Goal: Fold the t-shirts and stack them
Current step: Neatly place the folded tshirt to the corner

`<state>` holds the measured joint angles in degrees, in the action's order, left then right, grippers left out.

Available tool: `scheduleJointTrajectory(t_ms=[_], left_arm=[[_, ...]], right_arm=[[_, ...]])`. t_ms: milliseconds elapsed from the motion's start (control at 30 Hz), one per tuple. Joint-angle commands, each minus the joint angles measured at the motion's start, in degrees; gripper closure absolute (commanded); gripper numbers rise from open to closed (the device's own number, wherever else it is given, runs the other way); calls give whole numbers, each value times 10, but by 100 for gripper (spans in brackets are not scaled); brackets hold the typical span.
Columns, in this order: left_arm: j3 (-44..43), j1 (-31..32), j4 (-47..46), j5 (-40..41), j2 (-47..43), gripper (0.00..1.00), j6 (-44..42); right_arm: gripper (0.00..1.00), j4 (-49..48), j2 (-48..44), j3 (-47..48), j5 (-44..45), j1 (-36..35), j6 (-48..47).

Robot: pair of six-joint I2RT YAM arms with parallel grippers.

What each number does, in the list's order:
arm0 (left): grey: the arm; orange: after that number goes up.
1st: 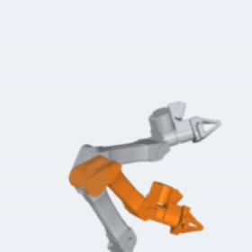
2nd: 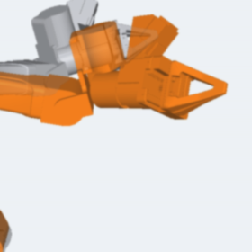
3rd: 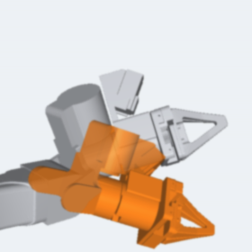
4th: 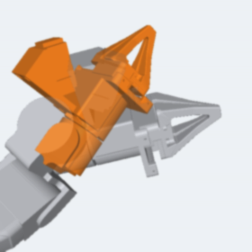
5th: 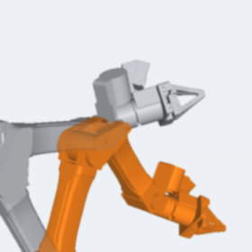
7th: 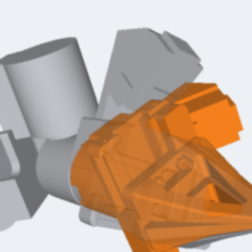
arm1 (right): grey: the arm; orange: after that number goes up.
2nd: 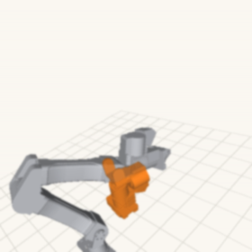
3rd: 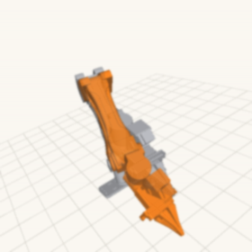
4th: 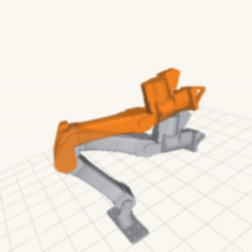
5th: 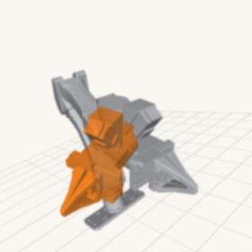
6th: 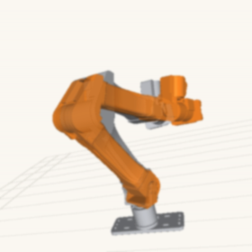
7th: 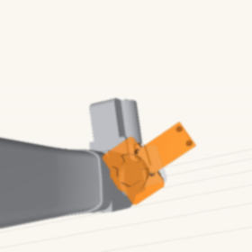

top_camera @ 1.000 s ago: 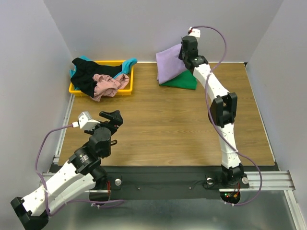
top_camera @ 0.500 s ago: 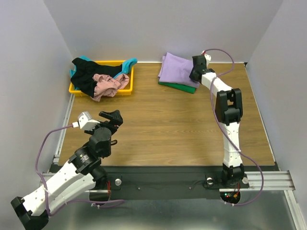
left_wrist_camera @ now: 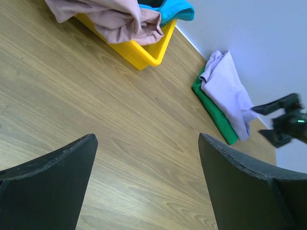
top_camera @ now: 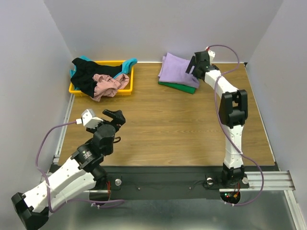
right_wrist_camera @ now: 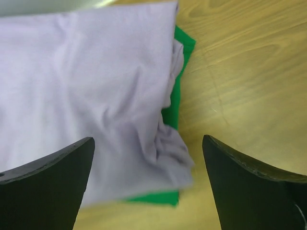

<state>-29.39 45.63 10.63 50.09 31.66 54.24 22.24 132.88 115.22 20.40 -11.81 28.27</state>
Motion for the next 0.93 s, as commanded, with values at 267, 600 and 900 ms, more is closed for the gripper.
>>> scheduleJointTrajectory(t_ms=[267, 600, 900], left_arm=[[-122, -9, 63, -73, 112, 1, -16], [-107, -17, 67, -116, 126, 2, -22], [-83, -24, 75, -135, 99, 2, -13]], right_arm=[[0, 1, -452, -407, -83, -2, 52], [0, -58, -755, -772, -184, -4, 88], [0, -80, -979, -908, -181, -4, 74]])
